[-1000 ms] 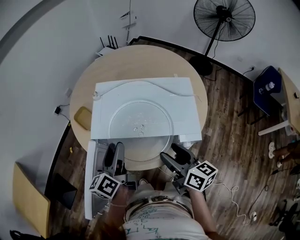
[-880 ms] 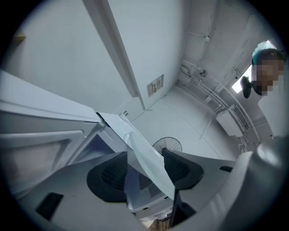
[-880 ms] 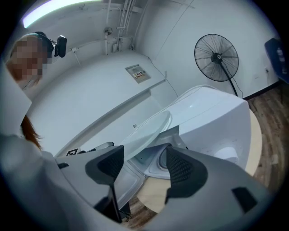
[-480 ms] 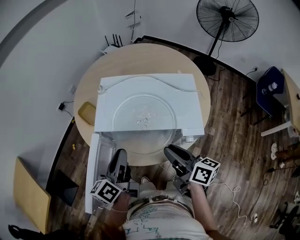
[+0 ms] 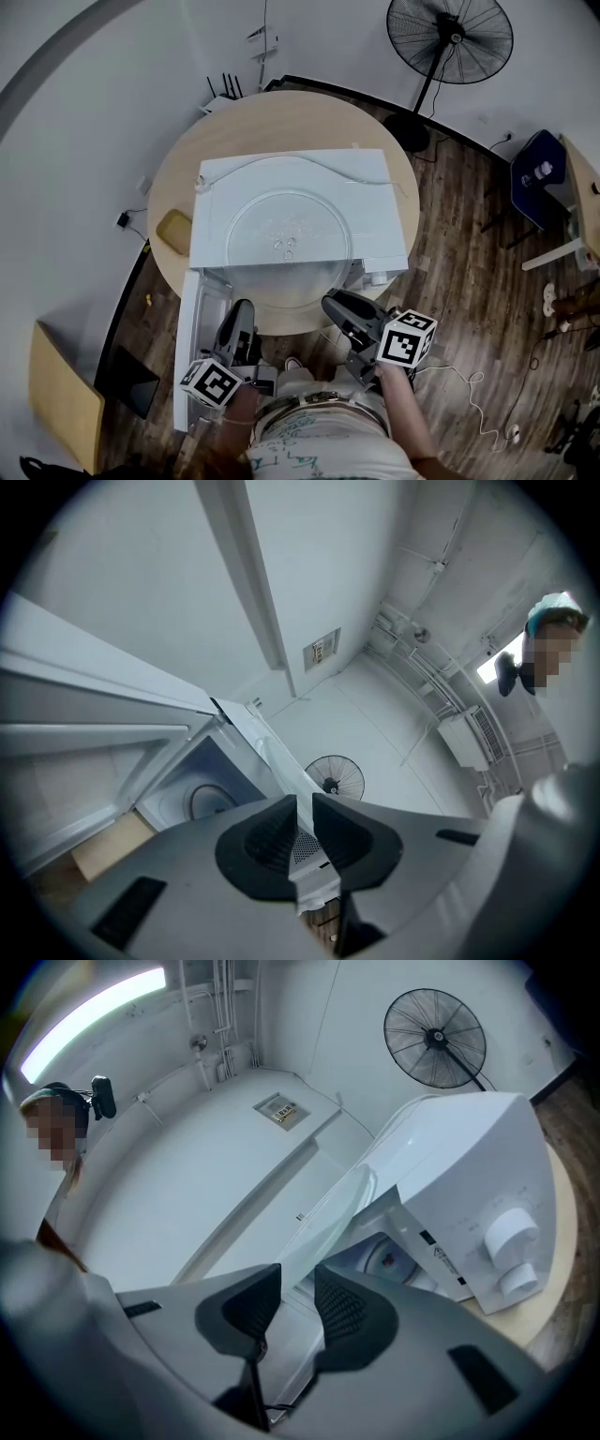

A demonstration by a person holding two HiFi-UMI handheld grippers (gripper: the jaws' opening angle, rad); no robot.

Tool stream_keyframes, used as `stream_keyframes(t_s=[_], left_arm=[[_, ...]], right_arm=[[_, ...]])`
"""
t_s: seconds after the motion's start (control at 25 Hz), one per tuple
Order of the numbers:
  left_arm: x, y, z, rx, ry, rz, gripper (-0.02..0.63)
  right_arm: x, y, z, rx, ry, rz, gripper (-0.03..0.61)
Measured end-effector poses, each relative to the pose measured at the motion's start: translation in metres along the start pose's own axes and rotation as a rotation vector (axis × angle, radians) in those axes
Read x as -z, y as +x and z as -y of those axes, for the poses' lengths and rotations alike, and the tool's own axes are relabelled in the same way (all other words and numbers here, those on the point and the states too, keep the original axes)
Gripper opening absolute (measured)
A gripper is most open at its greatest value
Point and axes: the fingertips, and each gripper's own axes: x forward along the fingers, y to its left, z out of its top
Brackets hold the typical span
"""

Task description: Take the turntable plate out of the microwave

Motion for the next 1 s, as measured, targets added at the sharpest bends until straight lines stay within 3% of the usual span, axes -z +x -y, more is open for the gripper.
stream_keyframes(t_s=[0.32, 1.0], left_arm=[[-0.007, 0.009, 0.001, 0.034, -0.031, 0.017, 0.052], [-0.017, 0.053, -0.002, 0.006, 0.075, 0.005, 0.052]], right_arm=[[-0.009, 0.002, -0.003, -0.008, -0.014, 0.04, 0.105], [-0.038, 0.026, 0.023, 0.072, -0.026, 0.07, 0.103]])
